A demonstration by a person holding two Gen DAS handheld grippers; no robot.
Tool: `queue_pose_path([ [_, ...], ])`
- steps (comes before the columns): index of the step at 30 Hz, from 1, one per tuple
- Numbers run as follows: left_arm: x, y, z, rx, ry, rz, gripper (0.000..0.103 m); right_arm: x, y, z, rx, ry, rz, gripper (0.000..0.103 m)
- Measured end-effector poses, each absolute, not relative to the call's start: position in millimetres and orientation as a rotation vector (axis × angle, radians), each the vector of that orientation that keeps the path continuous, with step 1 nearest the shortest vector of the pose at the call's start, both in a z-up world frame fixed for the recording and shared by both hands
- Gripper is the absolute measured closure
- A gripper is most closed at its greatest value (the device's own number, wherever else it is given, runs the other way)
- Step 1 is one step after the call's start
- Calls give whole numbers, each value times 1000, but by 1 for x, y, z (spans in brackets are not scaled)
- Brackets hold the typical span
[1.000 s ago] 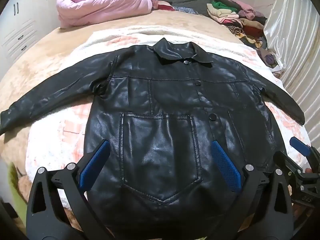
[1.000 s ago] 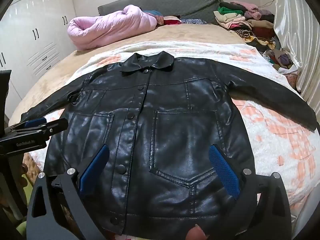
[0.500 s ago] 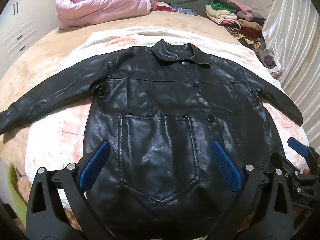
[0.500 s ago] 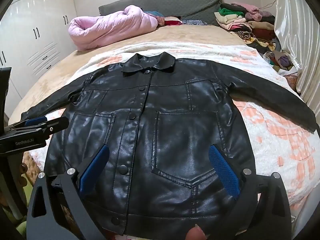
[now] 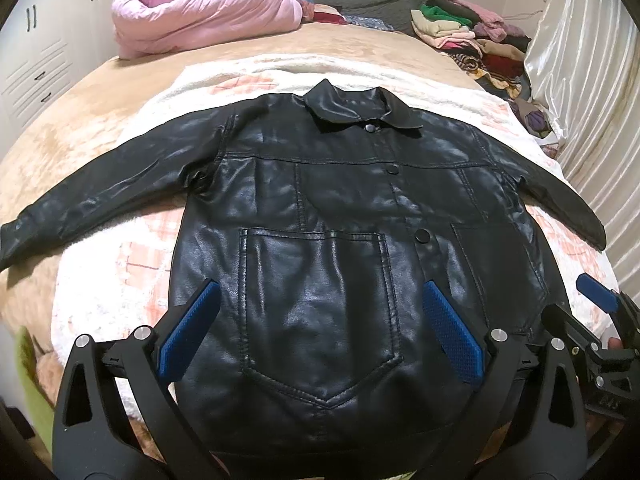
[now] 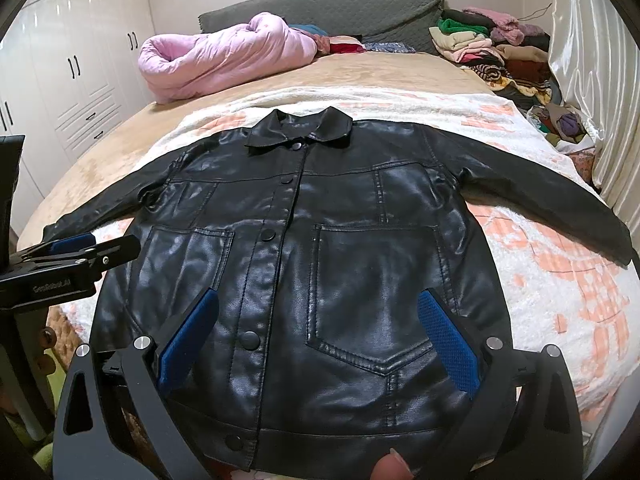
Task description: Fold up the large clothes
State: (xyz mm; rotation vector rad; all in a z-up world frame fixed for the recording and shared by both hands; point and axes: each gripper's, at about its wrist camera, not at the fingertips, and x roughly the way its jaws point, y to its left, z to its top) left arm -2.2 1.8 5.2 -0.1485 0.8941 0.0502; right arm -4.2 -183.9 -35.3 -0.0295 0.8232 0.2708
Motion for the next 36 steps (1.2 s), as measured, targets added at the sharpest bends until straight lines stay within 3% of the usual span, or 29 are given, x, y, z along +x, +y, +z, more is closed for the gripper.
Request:
queue_pose_path([
  [36,3,5,4,-138,897,55,9,-1,-176,-34,-35,819,288,4],
])
